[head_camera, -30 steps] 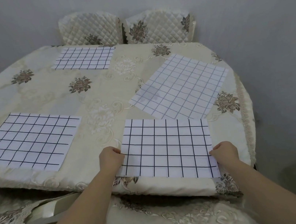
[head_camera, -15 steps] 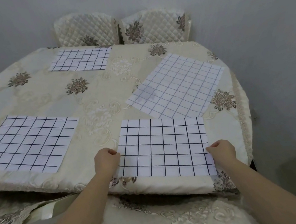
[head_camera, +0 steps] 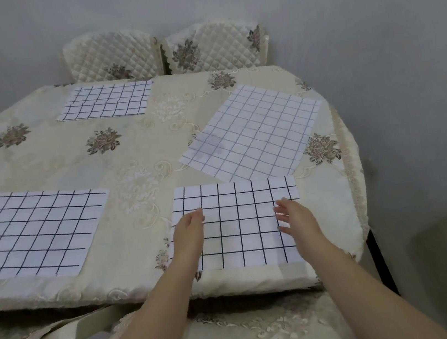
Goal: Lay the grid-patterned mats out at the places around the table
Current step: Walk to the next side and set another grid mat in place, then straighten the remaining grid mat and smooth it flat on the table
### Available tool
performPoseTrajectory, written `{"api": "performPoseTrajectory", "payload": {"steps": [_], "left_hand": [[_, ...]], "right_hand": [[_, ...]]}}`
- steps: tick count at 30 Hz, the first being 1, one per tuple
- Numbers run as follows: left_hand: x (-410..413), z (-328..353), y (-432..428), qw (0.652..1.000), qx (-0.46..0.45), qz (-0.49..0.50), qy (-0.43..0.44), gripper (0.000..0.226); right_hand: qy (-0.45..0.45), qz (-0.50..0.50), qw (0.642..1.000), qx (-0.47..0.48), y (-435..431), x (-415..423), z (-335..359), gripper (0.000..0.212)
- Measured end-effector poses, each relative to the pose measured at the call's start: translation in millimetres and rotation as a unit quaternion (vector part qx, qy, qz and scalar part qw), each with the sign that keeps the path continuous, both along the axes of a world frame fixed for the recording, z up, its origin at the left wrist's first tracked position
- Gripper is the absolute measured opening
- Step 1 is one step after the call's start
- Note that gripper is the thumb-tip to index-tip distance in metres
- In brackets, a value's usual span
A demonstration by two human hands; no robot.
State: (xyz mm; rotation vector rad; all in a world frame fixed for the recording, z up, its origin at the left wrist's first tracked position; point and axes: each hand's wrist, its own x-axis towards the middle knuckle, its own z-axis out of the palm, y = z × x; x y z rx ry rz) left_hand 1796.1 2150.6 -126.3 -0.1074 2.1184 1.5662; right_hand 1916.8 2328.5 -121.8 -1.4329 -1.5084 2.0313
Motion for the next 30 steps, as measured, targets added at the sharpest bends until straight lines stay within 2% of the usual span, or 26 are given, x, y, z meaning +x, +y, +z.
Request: {"api": "performPoseTrajectory", "payload": {"steps": [3,7,13,21,25,30], "left_hand": [[10,5,13,0.999,0.028,-0.005,-0.019,0.029],[25,12,31,0.997,0.059,-0.031,-0.034,0.028],[58,18,66,0.990,0.069,-0.111,-0.044,0.027],[124,39,125,0.971,0.079,-0.220,-0.054,0.029],[158,45,152,0.961,0.085,-0.259,-0.053,0.029],[205,47,189,0.952,0.085,-0.291,-0.039,0.034]], "right_hand": [[0.018,-0.022,1.000,-0.008,-3,7,6,0.026],[0.028,-0.062,0.998,-0.004,0,23,12,0.022],[0.024,-0.130,0.991,0.023,10,60,21,0.026],[0.017,-0.263,0.963,0.052,40,139,40,0.018],[-0.004,-0.289,0.954,0.078,64,187,41,0.016],[0.001,-0.312,0.947,0.076,91,234,35,0.025]]}}
